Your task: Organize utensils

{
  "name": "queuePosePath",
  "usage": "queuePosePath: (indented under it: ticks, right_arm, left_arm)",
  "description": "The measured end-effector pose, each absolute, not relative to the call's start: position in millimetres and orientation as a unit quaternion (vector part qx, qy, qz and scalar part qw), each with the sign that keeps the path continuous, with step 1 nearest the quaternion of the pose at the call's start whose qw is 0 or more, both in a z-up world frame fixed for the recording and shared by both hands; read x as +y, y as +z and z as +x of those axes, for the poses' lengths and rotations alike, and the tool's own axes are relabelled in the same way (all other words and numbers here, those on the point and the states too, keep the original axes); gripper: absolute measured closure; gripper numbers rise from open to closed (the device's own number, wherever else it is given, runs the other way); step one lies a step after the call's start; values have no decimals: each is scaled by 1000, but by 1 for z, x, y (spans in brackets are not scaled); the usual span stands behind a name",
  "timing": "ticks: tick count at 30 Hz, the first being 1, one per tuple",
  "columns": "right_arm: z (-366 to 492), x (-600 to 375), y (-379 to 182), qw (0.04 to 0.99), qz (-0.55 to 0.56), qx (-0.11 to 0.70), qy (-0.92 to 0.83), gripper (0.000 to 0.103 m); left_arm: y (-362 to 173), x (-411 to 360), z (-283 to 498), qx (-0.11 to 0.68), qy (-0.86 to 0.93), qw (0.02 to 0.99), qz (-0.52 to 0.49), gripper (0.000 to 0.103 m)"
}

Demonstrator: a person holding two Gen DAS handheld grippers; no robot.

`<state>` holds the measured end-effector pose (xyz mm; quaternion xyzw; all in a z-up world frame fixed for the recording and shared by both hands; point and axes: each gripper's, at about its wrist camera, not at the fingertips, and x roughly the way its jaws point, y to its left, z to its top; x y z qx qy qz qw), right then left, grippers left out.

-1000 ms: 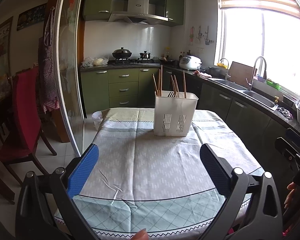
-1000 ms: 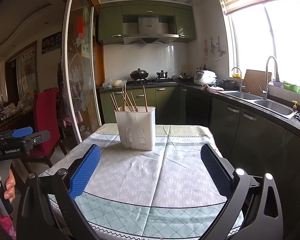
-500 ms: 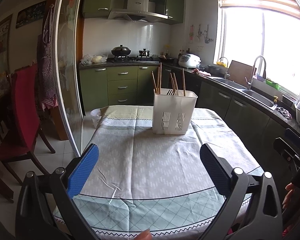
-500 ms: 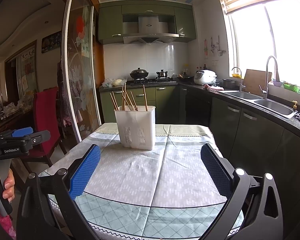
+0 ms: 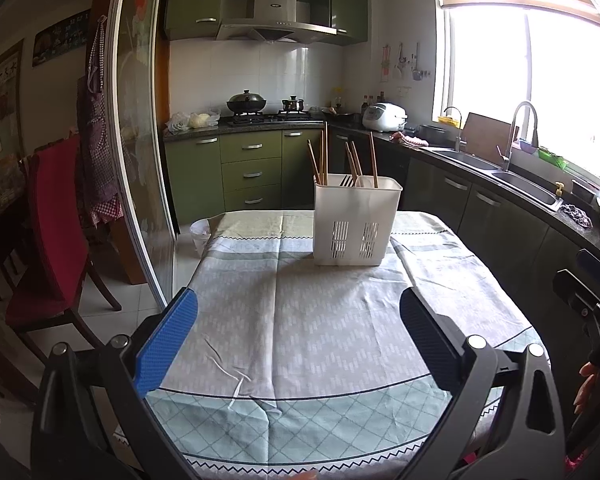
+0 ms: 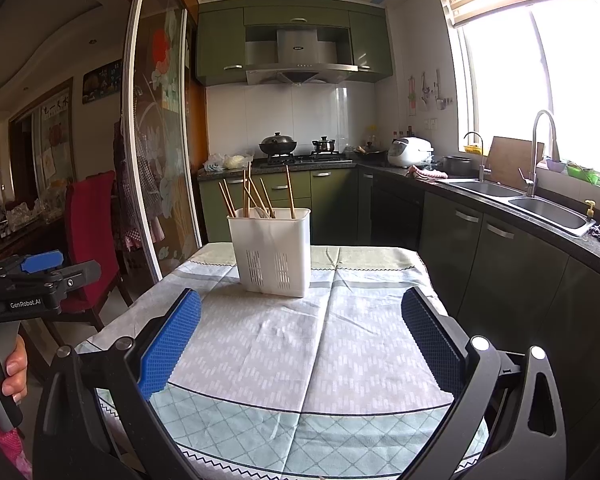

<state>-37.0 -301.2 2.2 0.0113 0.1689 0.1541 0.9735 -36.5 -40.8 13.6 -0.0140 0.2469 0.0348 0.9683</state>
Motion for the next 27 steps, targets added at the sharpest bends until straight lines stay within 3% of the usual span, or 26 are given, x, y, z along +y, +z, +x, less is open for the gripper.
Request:
queuePosePath:
  ticks: [27]
  right_arm:
    - [-32, -301, -3, 973, 10, 174, 153, 4]
  left_arm:
    - [8, -36, -31, 254, 31, 967, -10, 7]
